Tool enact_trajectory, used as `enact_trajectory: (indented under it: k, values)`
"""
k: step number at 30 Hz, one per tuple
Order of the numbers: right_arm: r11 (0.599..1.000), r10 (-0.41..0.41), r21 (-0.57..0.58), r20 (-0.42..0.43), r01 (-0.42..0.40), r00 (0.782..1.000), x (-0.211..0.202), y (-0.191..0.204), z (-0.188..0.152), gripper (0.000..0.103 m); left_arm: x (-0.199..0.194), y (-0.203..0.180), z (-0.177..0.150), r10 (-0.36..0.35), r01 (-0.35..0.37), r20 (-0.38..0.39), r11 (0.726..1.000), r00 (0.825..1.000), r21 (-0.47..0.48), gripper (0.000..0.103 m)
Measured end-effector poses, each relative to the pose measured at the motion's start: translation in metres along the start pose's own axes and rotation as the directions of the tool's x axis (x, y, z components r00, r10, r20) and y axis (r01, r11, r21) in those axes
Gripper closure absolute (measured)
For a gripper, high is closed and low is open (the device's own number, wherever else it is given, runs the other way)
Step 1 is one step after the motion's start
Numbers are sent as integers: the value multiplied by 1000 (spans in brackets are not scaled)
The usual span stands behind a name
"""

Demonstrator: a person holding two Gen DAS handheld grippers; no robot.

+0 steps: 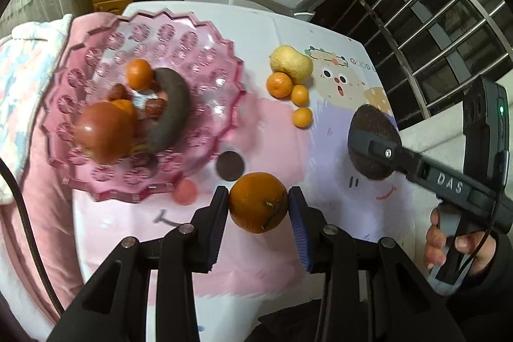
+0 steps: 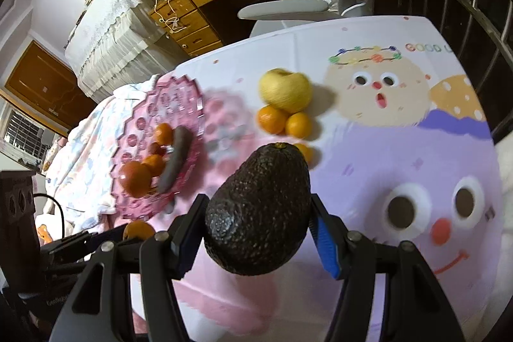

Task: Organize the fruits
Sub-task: 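Carry avocado and mandarin into the pink bowl and open both tools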

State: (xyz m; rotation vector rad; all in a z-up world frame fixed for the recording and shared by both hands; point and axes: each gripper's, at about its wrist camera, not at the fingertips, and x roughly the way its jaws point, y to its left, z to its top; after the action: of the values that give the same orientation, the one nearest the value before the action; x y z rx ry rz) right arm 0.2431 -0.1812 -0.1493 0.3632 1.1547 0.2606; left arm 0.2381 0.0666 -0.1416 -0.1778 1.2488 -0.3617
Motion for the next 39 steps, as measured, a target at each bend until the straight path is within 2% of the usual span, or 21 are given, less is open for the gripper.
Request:
enact_trajectory:
  k: [9,21,31,39]
  values:
    - [999,47,-10,7,-47,999,11,61,-24,41,-34,50,9,-4,2,49,999,999,36,66]
    - [995,66,-70,29,-64,997,42,130,-13,41,-41,117,41,-7,4,86,999,996,31,66]
    - [989,81,-127,25,-78,996,87,174,15,41,-16,180,69,1,2,65,998,998,-55,66]
    - [982,73,-173,-17,-75,997,125,197,32,41,11,209,80,8,-2,51,995,999,-104,66]
